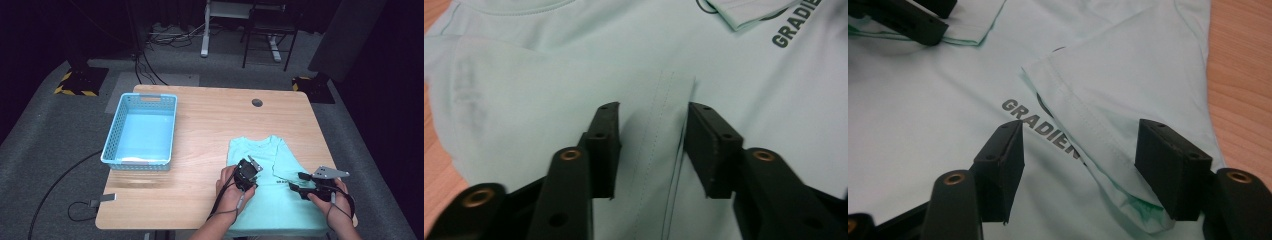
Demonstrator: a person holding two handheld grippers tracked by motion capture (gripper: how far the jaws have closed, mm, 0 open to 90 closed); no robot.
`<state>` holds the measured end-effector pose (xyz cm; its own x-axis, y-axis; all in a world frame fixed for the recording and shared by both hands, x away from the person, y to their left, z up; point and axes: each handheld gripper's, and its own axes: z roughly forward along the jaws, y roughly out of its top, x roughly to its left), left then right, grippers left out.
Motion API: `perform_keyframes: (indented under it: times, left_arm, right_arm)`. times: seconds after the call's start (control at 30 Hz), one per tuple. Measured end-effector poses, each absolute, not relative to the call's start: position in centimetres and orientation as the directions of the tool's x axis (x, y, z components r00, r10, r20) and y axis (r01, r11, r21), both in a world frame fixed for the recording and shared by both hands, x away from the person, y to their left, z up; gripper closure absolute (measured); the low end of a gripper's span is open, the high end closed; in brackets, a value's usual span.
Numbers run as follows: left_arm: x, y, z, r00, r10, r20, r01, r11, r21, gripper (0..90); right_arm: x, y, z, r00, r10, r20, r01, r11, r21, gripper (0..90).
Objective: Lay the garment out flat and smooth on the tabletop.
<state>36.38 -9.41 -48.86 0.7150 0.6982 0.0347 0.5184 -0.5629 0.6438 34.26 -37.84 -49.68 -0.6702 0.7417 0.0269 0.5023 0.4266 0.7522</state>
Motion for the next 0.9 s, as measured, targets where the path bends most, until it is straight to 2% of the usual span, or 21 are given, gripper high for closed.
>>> perform_keyframes:
  times: [0.07, 0.1, 0.13, 0.57, 0.63, 0.67, 0.7, 0.77, 0.87, 0.9]
  left_arm:
    - [36.4, -9.2, -48.8, 0.713, 0.701, 0.028, 0.521, -0.556, 0.647, 80.3]
    - [36.4, -9.1, -48.8, 0.712, 0.702, 0.018, 0.522, -0.546, 0.655, 85.5]
    - [36.4, -9.0, -48.6, 0.709, 0.705, 0.013, 0.525, -0.540, 0.658, 86.7]
    - [36.0, -7.4, -47.3, 0.693, 0.721, 0.028, 0.507, -0.514, 0.692, 87.3]
    - [35.7, -5.0, -46.4, 0.637, 0.768, 0.073, 0.510, -0.490, 0.707, 87.2]
    - [35.4, -3.0, -46.1, 0.570, 0.816, 0.096, 0.532, -0.456, 0.713, 87.0]
    - [35.1, -0.7, -46.0, 0.493, 0.863, 0.109, 0.557, -0.410, 0.722, 86.2]
    - [34.2, 3.6, -46.3, 0.377, 0.924, 0.064, 0.609, -0.299, 0.735, 77.2]
    - [33.2, 6.2, -47.2, 0.349, 0.937, 0.001, 0.640, -0.239, 0.731, 50.4]
    - [32.9, 6.3, -47.4, 0.358, 0.933, -0.017, 0.645, -0.235, 0.727, 48.7]
  right_arm:
    - [34.1, -37.8, -49.3, -0.676, 0.737, 0.022, 0.491, 0.428, 0.759, 37.2]
    - [34.1, -37.7, -49.1, -0.677, 0.735, 0.019, 0.486, 0.428, 0.762, 37.4]
    - [34.0, -37.7, -49.0, -0.679, 0.734, 0.017, 0.482, 0.428, 0.765, 37.5]
    - [34.1, -36.8, -48.7, -0.697, 0.717, 0.020, 0.471, 0.437, 0.766, 38.2]
    - [34.4, -36.8, -48.6, -0.698, 0.716, 0.017, 0.469, 0.439, 0.766, 38.4]
    - [34.7, -36.7, -48.5, -0.698, 0.716, 0.017, 0.470, 0.440, 0.765, 38.4]
    - [34.8, -36.7, -48.5, -0.698, 0.716, 0.016, 0.469, 0.440, 0.766, 38.4]
    - [35.2, -36.5, -48.2, -0.703, 0.711, 0.011, 0.461, 0.444, 0.768, 38.5]
    - [35.9, -36.0, -48.3, -0.712, 0.702, 0.009, 0.460, 0.457, 0.762, 38.5]
    - [36.2, -35.8, -48.4, -0.714, 0.700, 0.008, 0.460, 0.461, 0.759, 38.5]
